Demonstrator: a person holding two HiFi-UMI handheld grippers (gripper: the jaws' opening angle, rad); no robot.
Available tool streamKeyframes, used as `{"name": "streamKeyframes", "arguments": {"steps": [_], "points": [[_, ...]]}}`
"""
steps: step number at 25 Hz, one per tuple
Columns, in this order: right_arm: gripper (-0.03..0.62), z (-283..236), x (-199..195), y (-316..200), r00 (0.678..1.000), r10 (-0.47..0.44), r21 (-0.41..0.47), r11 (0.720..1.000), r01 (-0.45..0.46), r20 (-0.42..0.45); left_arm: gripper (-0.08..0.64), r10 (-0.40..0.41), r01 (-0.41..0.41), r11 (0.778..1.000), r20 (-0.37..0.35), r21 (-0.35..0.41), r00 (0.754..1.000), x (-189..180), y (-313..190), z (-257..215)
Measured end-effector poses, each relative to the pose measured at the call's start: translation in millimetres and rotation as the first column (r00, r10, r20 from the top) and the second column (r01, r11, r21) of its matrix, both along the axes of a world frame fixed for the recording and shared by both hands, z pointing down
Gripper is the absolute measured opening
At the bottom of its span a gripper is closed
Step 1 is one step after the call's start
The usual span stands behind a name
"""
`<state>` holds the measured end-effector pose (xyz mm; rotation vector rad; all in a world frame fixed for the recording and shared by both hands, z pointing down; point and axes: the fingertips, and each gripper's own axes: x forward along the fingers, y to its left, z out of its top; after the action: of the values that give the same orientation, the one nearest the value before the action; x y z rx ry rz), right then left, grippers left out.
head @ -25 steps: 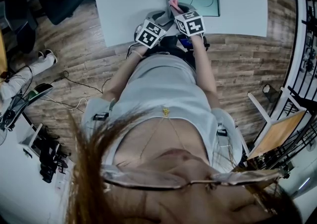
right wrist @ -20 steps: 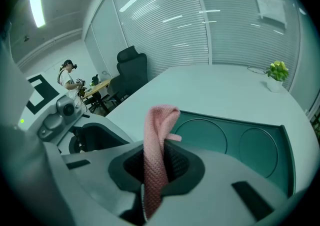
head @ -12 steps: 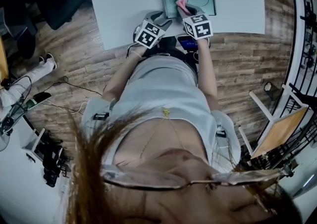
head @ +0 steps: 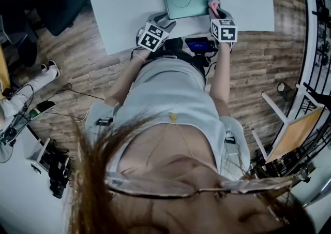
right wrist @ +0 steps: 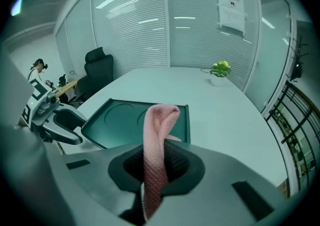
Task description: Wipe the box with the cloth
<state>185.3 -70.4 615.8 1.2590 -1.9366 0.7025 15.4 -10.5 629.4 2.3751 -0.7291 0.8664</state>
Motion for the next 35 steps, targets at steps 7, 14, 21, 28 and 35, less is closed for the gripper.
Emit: {"name": "streamKeyframes", "arguments": {"steps": [7, 14, 21, 28, 35], "points": [[0.038, 10.3, 23.3, 2.8, 0.996, 0.031, 0.003, 1.000, -0.031, -0.082, 0.216, -0.007, 0.007, 1.000, 0.005, 0.005, 1.000, 2.4, -1.1, 2.6], [0.038, 9.8, 8.8, 1.1, 0.999, 0.007, -0.006, 1.000, -0.008, -0.039, 0.216, -0.016, 0.017, 1.000, 0.010, -0.008, 1.000, -0.7, -1.2, 3.0], [0.038, 11.7, -9.5, 0.9, 0.999, -0.043, -0.018, 0.999, 0.043, 0.000, 0.216, -0.018, 0.018, 1.000, 0.009, -0.008, 1.000, -0.3, -2.4, 4.8], [0.038, 11.7, -25.9, 2.1, 0.996, -0.084, -0.036, 0.996, 0.085, 0.032, 0.216, -0.015, 0.015, 1.000, 0.006, 0.000, 1.000, -0.2, -2.7, 5.3], [0.038, 12.1, -42.7, 2.4, 0.989, -0.141, -0.060, 0.988, 0.144, 0.050, 0.216, -0.019, 0.019, 1.000, 0.000, -0.001, 1.000, -1.2, -3.0, 4.9]]}}
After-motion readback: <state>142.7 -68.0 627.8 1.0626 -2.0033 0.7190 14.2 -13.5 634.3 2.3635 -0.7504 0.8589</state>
